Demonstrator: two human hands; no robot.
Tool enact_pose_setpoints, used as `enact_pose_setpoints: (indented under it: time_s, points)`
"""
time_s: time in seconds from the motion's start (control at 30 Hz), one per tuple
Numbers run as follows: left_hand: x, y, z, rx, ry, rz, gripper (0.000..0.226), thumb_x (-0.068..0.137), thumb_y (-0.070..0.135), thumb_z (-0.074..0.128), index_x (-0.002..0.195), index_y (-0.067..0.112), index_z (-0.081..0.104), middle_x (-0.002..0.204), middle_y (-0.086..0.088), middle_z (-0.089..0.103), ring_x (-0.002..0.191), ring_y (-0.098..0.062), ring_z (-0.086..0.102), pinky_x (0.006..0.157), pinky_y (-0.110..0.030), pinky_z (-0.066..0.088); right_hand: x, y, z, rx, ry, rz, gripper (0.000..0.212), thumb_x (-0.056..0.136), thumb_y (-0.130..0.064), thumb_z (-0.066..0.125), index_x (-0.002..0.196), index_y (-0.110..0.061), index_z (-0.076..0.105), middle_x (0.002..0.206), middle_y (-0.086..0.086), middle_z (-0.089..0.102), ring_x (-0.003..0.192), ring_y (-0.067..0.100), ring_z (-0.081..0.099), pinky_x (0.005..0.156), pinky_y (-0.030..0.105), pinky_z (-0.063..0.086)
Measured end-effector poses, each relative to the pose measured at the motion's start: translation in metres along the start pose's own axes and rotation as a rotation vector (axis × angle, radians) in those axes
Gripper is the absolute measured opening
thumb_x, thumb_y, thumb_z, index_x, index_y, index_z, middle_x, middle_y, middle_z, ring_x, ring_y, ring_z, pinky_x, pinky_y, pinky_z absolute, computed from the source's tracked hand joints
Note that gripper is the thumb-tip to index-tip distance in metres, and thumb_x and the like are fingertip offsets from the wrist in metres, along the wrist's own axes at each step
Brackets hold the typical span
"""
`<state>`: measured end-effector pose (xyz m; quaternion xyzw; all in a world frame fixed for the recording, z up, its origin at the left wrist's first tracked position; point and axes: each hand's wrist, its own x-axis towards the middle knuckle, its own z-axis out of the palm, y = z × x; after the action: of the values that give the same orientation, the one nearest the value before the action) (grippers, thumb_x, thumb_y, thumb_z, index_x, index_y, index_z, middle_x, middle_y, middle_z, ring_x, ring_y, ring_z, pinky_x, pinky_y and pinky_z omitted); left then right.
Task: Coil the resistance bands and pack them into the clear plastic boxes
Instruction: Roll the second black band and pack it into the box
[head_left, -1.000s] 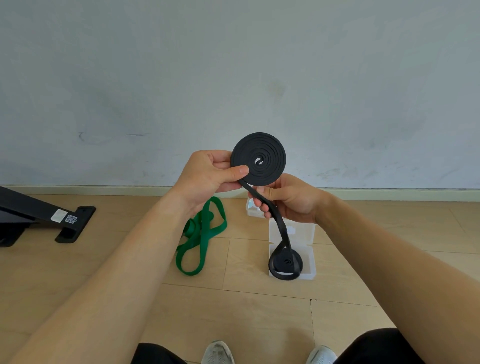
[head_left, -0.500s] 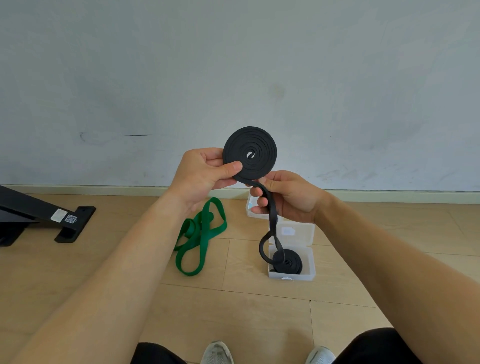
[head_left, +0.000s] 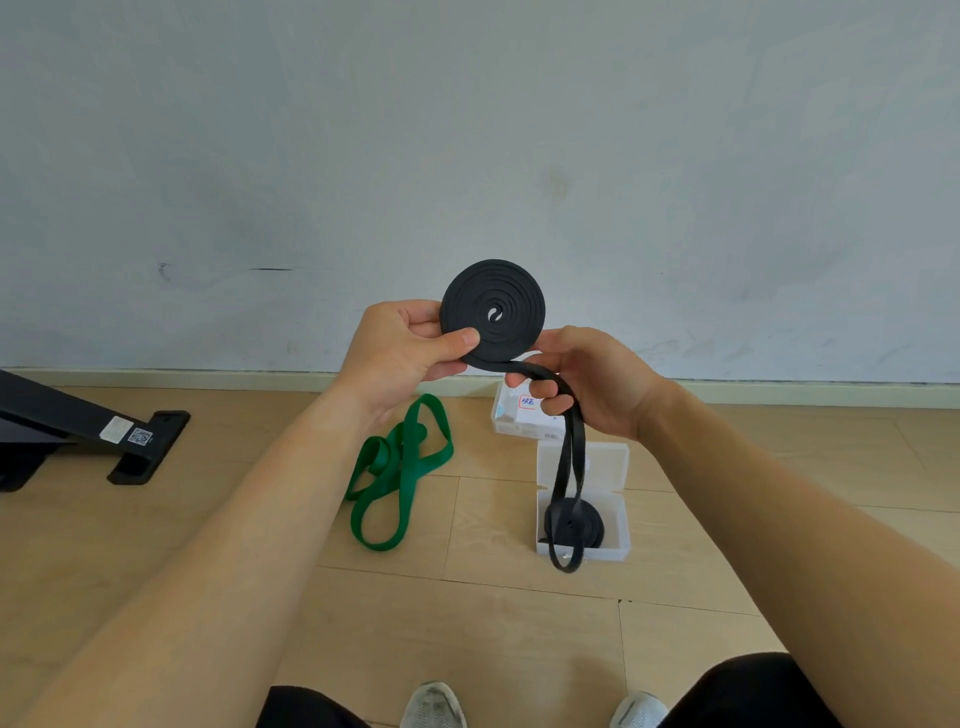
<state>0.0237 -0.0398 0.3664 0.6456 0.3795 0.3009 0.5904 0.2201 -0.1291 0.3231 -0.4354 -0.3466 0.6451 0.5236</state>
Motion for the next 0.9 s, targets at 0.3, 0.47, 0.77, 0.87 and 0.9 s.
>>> enact_pose_setpoints:
  time_s: [0.3,0.47,0.77,0.87,0.9]
  points:
    - [-0.002,0.000,0.005,0.046,-0.044,-0.010,0.024,0.087,0.005,0.076,0.111,0.012,0.072,0.096,0.000,0.080,0.090,-0.013,0.077,0.072,-0.022,0.060,-0.002,0.005,0.002,-0.183,0.144,-0.083,0.011,0.091,-0.007,0.070,0.081,-0.002,0.066,0.075,0.013,0.068,0.053,0.011,0.040,0.046,0.019,0.031]
    - [-0.004,-0.010,0.011,-0.059,0.011,-0.055,0.026,0.089,0.006,0.075,0.114,0.009,0.071,0.100,-0.004,0.079,0.094,-0.016,0.076,0.080,-0.026,0.061,0.002,0.011,0.004,-0.136,0.141,-0.106,0.027,0.092,-0.003,0.067,0.066,-0.011,0.073,0.073,0.013,0.068,0.053,0.010,0.040,0.046,0.018,0.032]
    - [-0.011,-0.032,0.076,-0.527,0.279,-0.134,0.010,0.093,0.009,0.071,0.102,0.005,0.074,0.085,-0.005,0.077,0.075,-0.013,0.070,0.078,-0.021,0.058,0.013,0.022,0.014,0.057,0.218,-0.194,0.020,0.093,-0.005,0.066,0.074,-0.001,0.068,0.071,0.012,0.063,0.053,0.008,0.043,0.048,0.018,0.033]
    - [-0.006,-0.027,0.070,-0.430,0.313,-0.109,0.009,0.092,0.012,0.073,0.097,0.004,0.075,0.064,-0.003,0.065,0.058,-0.013,0.060,0.077,-0.027,0.060,0.015,0.021,0.015,0.093,0.172,-0.182,0.017,0.096,-0.010,0.065,0.083,0.000,0.070,0.079,0.015,0.065,0.055,0.008,0.047,0.048,0.018,0.037]
    - [-0.005,-0.025,0.066,-0.393,0.314,-0.093,0.009,0.091,0.013,0.074,0.095,0.004,0.076,0.064,-0.006,0.062,0.057,-0.015,0.057,0.079,-0.032,0.061,0.015,0.020,0.015,0.089,0.146,-0.172,0.018,0.098,-0.012,0.064,0.088,0.002,0.070,0.081,0.015,0.066,0.057,0.010,0.049,0.048,0.018,0.039]
